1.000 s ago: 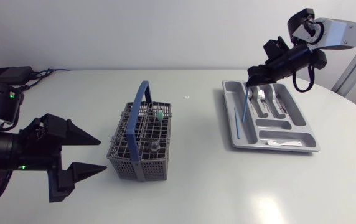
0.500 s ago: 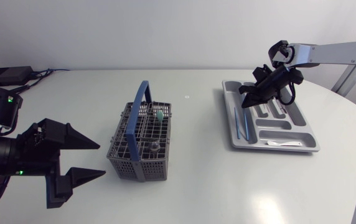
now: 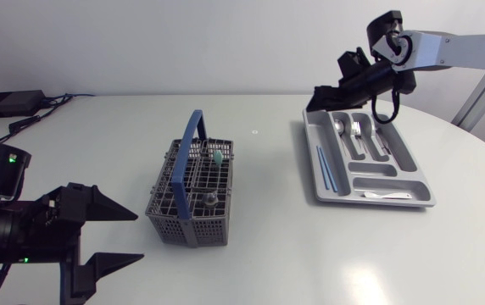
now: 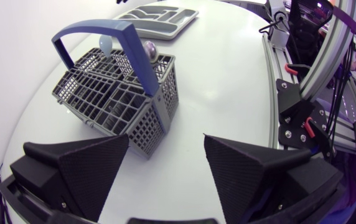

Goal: Unload the cutlery basket into the drawer organizer.

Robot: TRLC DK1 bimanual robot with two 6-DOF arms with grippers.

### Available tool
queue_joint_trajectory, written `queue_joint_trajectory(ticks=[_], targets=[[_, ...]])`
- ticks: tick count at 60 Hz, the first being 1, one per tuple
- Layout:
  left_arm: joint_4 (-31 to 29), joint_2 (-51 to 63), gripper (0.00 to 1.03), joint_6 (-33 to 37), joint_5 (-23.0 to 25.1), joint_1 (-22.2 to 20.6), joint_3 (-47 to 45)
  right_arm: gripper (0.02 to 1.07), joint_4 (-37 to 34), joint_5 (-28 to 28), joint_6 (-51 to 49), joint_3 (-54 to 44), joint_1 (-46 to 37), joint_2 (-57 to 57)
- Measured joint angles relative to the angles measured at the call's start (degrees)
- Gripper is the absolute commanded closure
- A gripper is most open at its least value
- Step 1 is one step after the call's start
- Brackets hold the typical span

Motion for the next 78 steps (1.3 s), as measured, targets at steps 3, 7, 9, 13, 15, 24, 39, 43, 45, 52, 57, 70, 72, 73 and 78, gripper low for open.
queue_joint_trajectory(ticks=[3,7,9,13,15,24,39,43,45,52,57,70,72,73,78], targets=[[-0.09,-0.5,0.08,0.13,0.0,-0.46,-0.66,0.36,2.01,-0.42,0.0,-0.17,2.27,-0.63],[-0.09,-0.74,0.13,0.46,0.0,-1.18,-1.68,0.53,3.98,-1.27,0.0,-0.2,5.25,-0.5],[-0.09,-0.72,0.16,0.5,-0.11,-1.66,-2.16,0.65,4.55,-1.49,0.0,-0.22,6.6,-0.13],[-0.07,-0.5,0.28,0.63,-0.2,-2.75,-3.06,0.85,6.08,-1.75,0.04,-0.15,9.22,1.07],[-0.04,-0.15,0.35,0.66,-0.2,-3.19,-3.28,0.93,6.14,-2.19,0.04,0.26,10.27,1.95],[3.72,3.39,0.68,0.63,-1.36,-5.2,-4.24,1.02,6.12,-3.17,0.55,5.99,13.64,9.05],[14.71,12.26,0.82,0.39,-1.99,-5.16,-6.62,1.02,4.7,-6.4,2.67,15.87,17.2,20.06],[17.05,13.92,0.82,0.37,-2.6,-5.14,-6.89,1.02,3.76,-7.54,3.15,16.79,18.18,21.38],[18.18,14.34,0.82,0.31,-3.08,-5.14,-6.97,1.02,3.52,-8.02,3.23,16.96,18.67,21.66],[22.95,15.32,0.82,-0.5,-4.37,-5.07,-7.15,1.02,2.45,-9.84,3.23,16.96,19.63,21.75],[25.33,16.46,0.82,-1.18,-4.98,-4.81,-7.15,1.02,2.43,-10.78,3.19,16.72,19.65,21.68],[30.18,21.24,0.82,-1.57,-5.99,-3.02,-7.15,1.02,2.69,-11.32,1.55,6.69,19.34,17.11],[30.25,21.84,0.82,-1.57,-6.01,-2.67,-7.15,1.02,2.91,-11.41,1.42,4.98,19.06,16.04],[30.36,22.25,0.82,-1.57,-6.01,-2.49,-7.15,1.02,2.91,-11.63,1.36,4.17,19.02,15.45],[32.04,23.78,0.82,-1.57,-6.01,-1.53,-7.08,1.02,3.06,-12.39,0.57,0.04,18.62,12.13]])
